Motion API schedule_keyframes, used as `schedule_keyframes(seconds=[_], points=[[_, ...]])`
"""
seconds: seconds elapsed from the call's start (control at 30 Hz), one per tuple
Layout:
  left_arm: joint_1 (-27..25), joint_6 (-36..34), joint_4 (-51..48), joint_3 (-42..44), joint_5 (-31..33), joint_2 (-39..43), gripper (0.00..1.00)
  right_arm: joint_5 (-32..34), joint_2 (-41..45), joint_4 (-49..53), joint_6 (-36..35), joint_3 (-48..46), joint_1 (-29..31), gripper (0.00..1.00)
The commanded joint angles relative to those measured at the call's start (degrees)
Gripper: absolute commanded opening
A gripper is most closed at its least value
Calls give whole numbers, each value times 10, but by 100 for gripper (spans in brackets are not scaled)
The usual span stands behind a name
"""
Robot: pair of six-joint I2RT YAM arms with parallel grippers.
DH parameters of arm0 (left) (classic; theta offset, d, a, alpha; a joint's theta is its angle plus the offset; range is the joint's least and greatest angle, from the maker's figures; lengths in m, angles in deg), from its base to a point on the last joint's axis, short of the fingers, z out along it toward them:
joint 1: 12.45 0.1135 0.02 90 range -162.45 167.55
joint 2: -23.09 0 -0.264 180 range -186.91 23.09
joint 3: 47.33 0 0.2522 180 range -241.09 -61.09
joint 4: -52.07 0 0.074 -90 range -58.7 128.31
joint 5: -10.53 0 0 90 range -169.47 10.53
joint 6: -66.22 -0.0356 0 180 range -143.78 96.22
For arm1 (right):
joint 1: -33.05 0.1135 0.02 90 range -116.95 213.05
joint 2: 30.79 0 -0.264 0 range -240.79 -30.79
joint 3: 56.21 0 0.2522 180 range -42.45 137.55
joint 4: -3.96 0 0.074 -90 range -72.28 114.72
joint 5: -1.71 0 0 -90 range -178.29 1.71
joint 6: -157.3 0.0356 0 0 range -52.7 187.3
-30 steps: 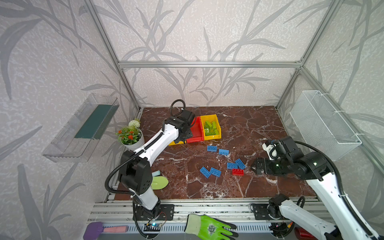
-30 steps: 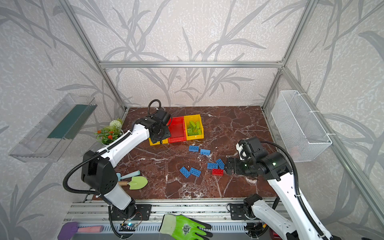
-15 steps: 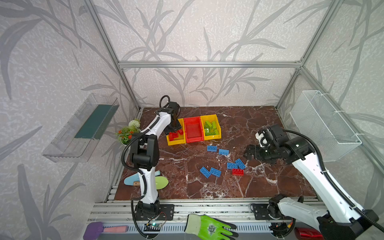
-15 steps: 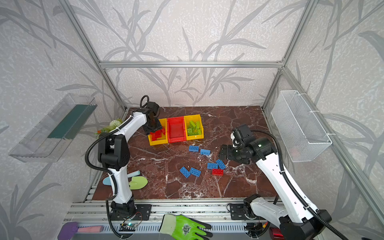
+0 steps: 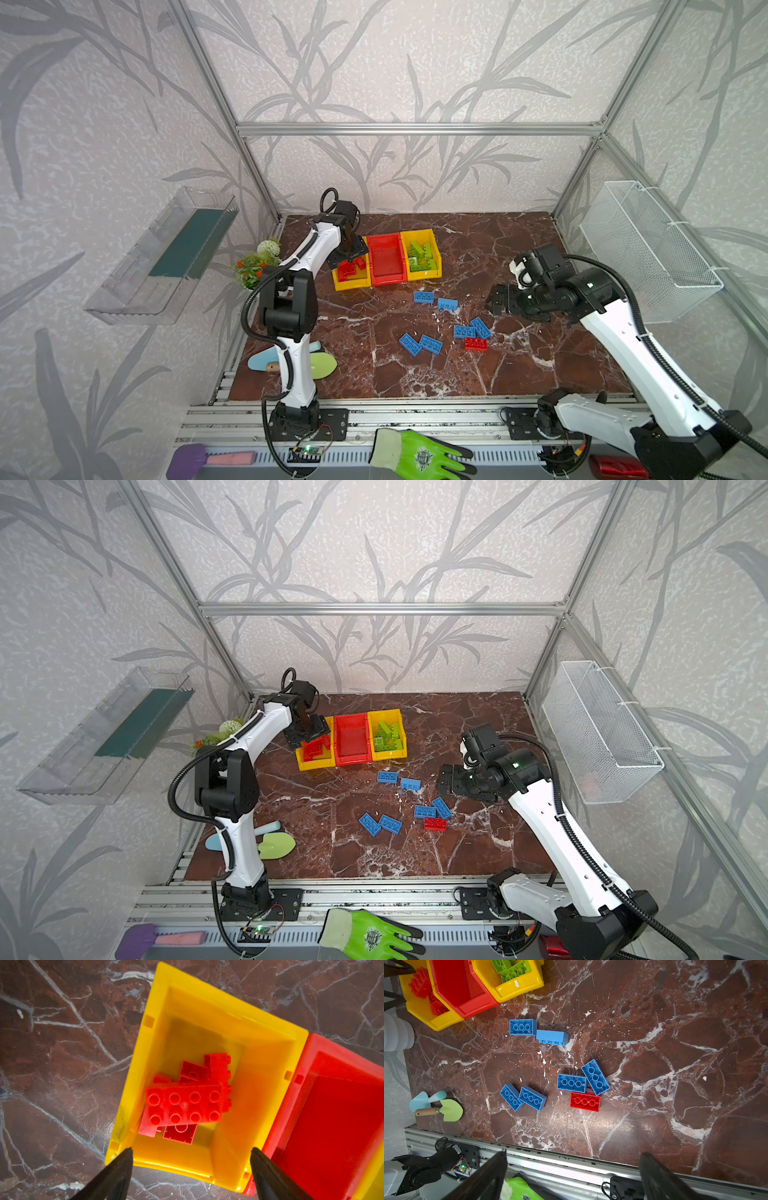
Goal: Sort the legos into containers by color
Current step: 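Carry the red brick with the left gripper and drop it into the yellow bin, then move the left gripper to the last red brick under the blue bricks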
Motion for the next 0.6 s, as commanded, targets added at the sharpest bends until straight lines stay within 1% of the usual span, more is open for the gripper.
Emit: schedule_keyframes(seconds=[0.0, 0.1, 0.2, 0.4, 0.43, 0.47, 0.57], points=[[-30, 19, -10, 26, -9, 71, 88, 13, 17, 17, -8, 2, -2, 99], [-86, 29, -15, 45, -9, 100, 88, 38, 40, 44, 5, -17, -2, 99], [-159, 42, -15, 62, -8, 116, 88, 58, 78, 73, 22, -43, -3, 99], [-302, 122, -4, 103, 3, 142, 88, 118, 170, 158, 62, -76, -10, 99], [-327, 137, -4, 108, 10, 146, 88, 130, 185, 174, 83, -77, -13, 99], [-352, 152, -5, 113, 15, 150, 88, 138, 195, 191, 89, -75, -18, 99], [-417, 192, -5, 128, 36, 162, 89, 145, 211, 220, 85, -56, -41, 99]])
